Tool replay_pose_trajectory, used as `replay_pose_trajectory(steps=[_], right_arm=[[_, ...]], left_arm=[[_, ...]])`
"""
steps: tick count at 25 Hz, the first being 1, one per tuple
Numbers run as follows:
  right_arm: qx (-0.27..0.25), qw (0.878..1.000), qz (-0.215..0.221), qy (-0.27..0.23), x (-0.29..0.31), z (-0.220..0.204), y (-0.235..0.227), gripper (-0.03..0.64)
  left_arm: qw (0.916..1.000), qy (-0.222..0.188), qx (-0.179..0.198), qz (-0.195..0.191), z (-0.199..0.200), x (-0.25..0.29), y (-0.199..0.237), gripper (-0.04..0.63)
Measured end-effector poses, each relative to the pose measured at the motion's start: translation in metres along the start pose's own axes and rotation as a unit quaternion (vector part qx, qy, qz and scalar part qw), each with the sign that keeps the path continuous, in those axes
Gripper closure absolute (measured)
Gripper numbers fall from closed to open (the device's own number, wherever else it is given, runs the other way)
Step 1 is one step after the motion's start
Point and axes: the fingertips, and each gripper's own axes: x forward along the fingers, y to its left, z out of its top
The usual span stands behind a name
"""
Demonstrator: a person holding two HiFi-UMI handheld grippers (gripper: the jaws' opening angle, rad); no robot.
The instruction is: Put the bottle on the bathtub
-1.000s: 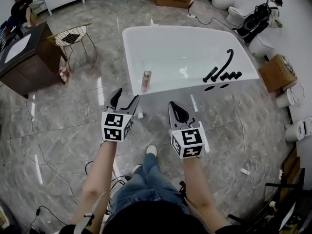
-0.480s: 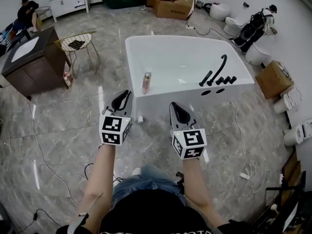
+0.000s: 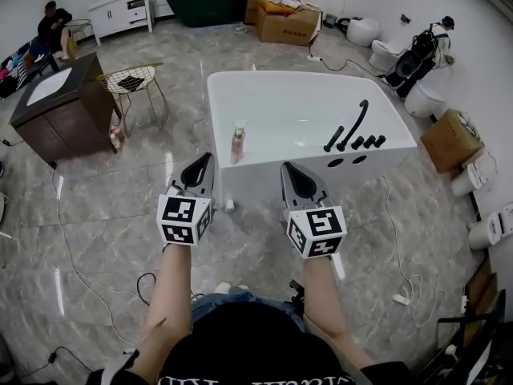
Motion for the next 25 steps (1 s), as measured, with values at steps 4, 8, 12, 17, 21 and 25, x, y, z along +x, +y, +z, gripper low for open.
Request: replay_pose_trajectory(steps=[4,8,12,17,21,25], right_arm=[[0.014,1.000,-0.007,-0.008,-0.006,0.012,-0.007,0.603],[0.005,1.000,-0.012,-0.017,-0.011,0.022,-0.010,0.603],[-0.005,1.000,-0.007,-0.027,-0.014,0.032,-0.009,0.603],[-0.024,0.999,-0.021,-0.034,-0.014,0.042,-0.018,0.603],[-0.026,0.998,-0.024,-0.042,-0.013,0.048,-0.020,0.602],[-0.033,0.998,-0.020,-0.045,-0.010,0.051,-0.016,0.601]], left_arm=[[0.9998,-0.012,0.014,0.004,0.018,-0.002,0.000,0.583],[0.9993,-0.027,0.024,0.010,0.035,-0.004,0.000,0.583],[0.9993,-0.033,0.010,0.014,0.039,0.000,0.001,0.583],[0.9993,-0.028,0.019,0.018,0.041,0.011,0.003,0.583],[0.9986,-0.021,0.037,0.030,0.047,0.015,0.007,0.583],[0.9984,-0.020,0.041,0.031,0.050,0.015,0.009,0.583]])
